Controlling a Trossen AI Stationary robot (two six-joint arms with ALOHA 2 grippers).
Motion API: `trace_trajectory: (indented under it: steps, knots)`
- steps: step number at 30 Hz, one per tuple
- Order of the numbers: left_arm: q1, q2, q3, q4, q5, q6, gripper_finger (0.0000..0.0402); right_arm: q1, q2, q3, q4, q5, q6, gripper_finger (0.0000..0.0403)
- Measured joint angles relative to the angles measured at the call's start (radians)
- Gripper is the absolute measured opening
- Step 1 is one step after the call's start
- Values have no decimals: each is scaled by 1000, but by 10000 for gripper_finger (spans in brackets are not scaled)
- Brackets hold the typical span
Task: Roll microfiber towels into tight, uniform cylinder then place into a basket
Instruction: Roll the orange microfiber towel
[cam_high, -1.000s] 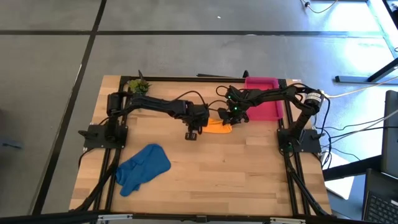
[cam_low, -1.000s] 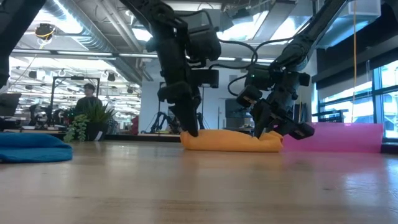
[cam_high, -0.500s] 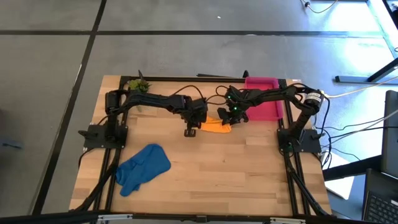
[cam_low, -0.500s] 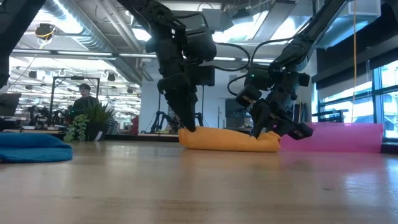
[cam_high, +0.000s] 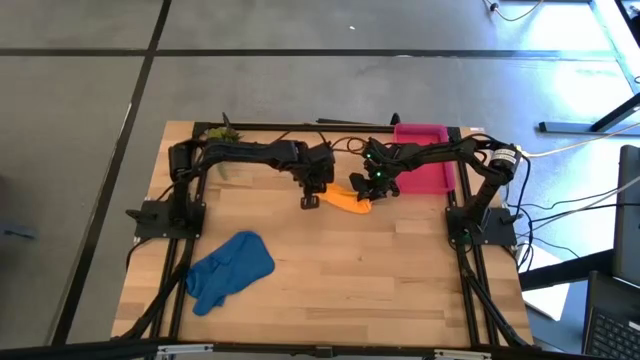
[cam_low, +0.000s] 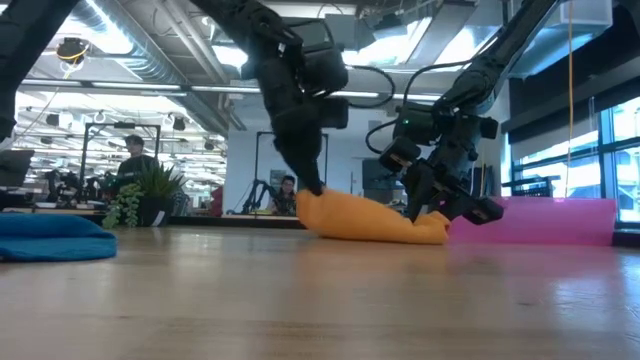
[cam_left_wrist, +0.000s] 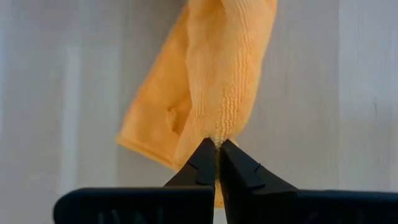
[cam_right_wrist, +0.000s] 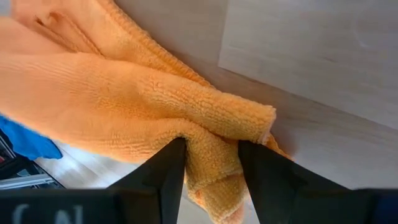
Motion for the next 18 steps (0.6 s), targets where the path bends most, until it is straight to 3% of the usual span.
trace_trajectory:
  steps: [10, 14, 18]
  knots:
    - [34, 28, 31, -12, 11, 1, 0, 0, 0, 0, 0, 0, 2, 159]
    - [55, 41, 32, -16, 124, -4, 0, 0, 0, 0, -2, 0, 2, 159]
    - [68, 44, 30, -24, 134, -23, 0, 7, 0, 0, -2, 2, 3, 159]
